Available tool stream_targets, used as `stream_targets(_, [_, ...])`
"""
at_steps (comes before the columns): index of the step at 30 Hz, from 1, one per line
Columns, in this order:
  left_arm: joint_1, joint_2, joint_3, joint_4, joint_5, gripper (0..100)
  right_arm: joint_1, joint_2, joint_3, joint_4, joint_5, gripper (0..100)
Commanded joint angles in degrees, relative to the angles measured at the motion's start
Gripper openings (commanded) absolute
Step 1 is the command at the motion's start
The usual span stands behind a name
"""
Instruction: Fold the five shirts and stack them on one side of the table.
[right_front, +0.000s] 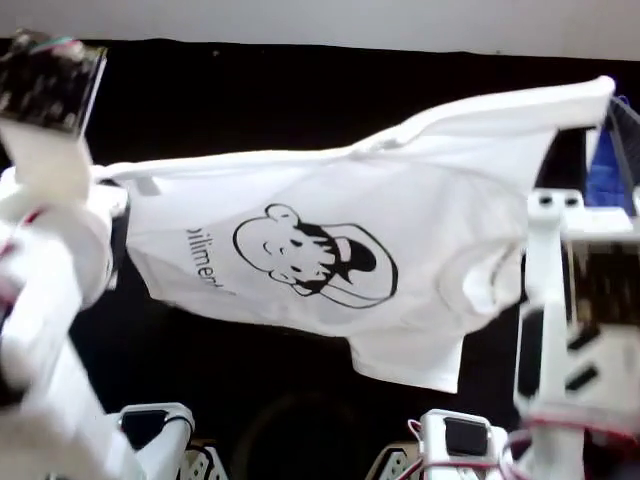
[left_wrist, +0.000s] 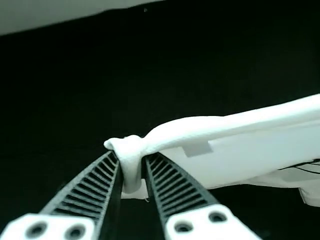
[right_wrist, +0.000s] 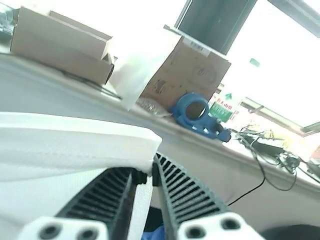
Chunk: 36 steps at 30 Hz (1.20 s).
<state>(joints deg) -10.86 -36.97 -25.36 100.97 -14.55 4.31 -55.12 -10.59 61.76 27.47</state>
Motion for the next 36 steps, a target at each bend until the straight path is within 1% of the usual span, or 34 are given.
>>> stream_targets(1, [-0.75,-6.81,-1.54,0.26,-0.09,1,0.92,-5.49,-2.68,0.04,-0.44,0.5])
stream_targets(5, [-0.75,-11.91,-1.54,0.26,-0.09,1,0.92,-11.74,-2.59,0.04,-0.44,0.5])
stream_targets(11, [-0.84,-15.6,-1.27,0.26,-0.09,1,0.84,-17.63,-2.59,0.13,-0.44,0.5])
stream_targets(14, [-0.84,-15.69,-1.19,0.26,-0.09,1,0.75,-16.13,-2.51,-0.13,-0.53,0.5])
stream_targets(16, [-0.84,-15.52,-0.57,0.26,-0.09,1,0.75,-13.14,-1.71,-0.84,-2.37,0.5])
stream_targets(19, [-0.84,-15.52,4.62,0.26,-0.09,1,0.75,-7.96,1.1,-4.53,-4.4,0.5])
stream_targets(21, [-0.84,-15.52,9.45,0.09,-0.26,1,0.13,-4.0,4.35,-8.4,-4.4,0.5])
stream_targets(24, [-0.84,-15.52,17.54,-4.57,-0.26,1,-4.7,2.51,10.07,-14.2,-4.04,0.5])
stream_targets(28, [-3.82,-15.34,27.82,-17.05,-0.18,1,-7.96,12.09,15.25,-21.76,-4.04,0.5])
stream_targets(31, [-5.93,-12.53,33.45,-25.41,-0.18,1,-9.27,20.44,15.43,-26.68,-4.22,0.5])
stream_targets(34, [-6.02,-4.79,33.36,-29.36,-0.18,1,-10.07,28.35,13.14,-29.49,-4.22,0.5])
stream_targets(36, [-5.85,1.36,30.46,-31.38,-0.18,1,-10.15,33.01,9.63,-29.49,-4.31,0.5])
